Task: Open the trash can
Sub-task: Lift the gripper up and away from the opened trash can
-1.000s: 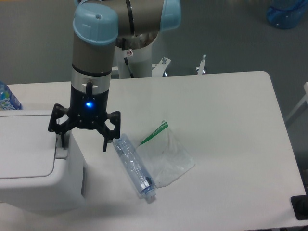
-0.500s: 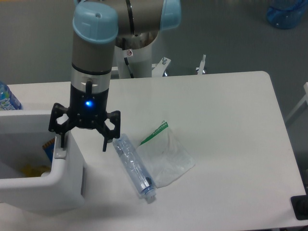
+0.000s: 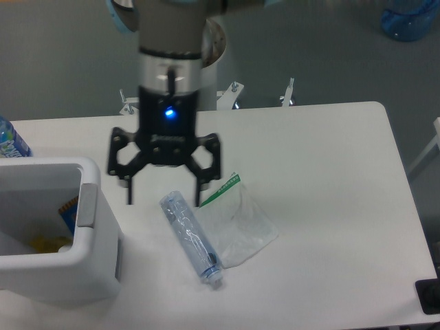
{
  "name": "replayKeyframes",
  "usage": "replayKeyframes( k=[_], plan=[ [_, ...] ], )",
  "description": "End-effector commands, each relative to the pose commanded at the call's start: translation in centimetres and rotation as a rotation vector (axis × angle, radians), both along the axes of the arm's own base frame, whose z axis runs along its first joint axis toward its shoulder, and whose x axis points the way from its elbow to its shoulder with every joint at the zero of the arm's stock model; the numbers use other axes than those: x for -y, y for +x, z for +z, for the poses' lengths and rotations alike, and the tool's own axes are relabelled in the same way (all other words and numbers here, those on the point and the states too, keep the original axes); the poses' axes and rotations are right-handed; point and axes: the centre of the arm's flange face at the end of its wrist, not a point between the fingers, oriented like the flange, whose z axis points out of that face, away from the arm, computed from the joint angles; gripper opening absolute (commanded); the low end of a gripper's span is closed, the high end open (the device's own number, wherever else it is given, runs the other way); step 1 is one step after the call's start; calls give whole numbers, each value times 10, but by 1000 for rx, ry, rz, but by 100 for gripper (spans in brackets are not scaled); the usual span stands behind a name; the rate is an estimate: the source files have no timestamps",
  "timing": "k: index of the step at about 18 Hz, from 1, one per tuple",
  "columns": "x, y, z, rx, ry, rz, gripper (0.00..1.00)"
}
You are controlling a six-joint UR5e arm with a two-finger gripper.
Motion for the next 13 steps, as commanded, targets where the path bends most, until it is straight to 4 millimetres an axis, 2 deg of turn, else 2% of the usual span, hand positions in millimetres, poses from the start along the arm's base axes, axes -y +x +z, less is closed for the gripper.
replayKeyframes(
  k=[4,7,10,13],
  plan=[
    [19,-22,-12,-80,-110,-83,100],
    [45,-37,-20,-119,-248,-185,100],
    [68,-43,-35,-176,-386,-315,100],
    [75,-42,-45,-210,-451,-375,100]
  ],
)
